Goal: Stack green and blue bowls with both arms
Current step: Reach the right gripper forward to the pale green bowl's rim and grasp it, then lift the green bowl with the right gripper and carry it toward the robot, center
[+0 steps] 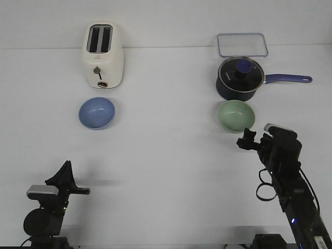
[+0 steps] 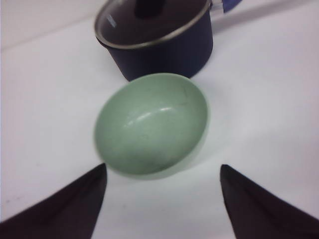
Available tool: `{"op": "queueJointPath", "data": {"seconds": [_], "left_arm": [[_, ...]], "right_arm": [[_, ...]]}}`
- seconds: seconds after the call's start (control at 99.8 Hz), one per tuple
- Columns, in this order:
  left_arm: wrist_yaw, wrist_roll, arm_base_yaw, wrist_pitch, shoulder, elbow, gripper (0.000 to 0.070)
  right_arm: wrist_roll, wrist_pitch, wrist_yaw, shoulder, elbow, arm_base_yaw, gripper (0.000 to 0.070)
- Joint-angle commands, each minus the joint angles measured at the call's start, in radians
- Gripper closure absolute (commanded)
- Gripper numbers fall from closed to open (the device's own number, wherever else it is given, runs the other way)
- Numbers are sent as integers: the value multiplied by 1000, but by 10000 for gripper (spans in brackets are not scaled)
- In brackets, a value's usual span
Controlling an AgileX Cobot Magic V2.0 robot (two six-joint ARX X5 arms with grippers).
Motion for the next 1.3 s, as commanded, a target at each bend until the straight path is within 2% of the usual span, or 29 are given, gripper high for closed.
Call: {"op": "queueJointPath", "data": {"seconds": [0.0, 0.29, 0.561, 0.731, 0.972, 1.032, 1.142, 1.192, 1.212, 1.292], "left_arm": [[1, -4, 1, 10, -1, -20, 685], [0, -4, 1, 11, -1, -20, 685], [1, -4, 1, 11, -1, -20, 685], [1, -4, 1, 11, -1, -20, 685], [1, -4, 1, 11, -1, -20, 685], [1, -4, 1, 10, -1, -20, 685], [0, -4, 1, 11, -1, -20, 685], [1, -4, 1, 11, -1, -20, 685], [1, -4, 1, 10, -1, -20, 685], [1, -4, 1, 10, -1, -20, 685]], "right_arm": [[-12, -8, -13, 64, 51, -9, 200], [-30, -14, -15, 237, 168, -33, 204], [-136, -136, -16, 418, 337, -73, 205], [-163, -188, -10, 565, 459, -98, 211], [-164, -216, -67, 767, 576, -111, 231], [-168, -225, -71, 801, 592, -111, 277], [-177, -237, -101, 840, 604, -111, 574], [-183, -242, -103, 842, 604, -111, 671], [-187, -241, -103, 842, 604, -111, 699], [-194, -244, -119, 822, 606, -111, 700]]}}
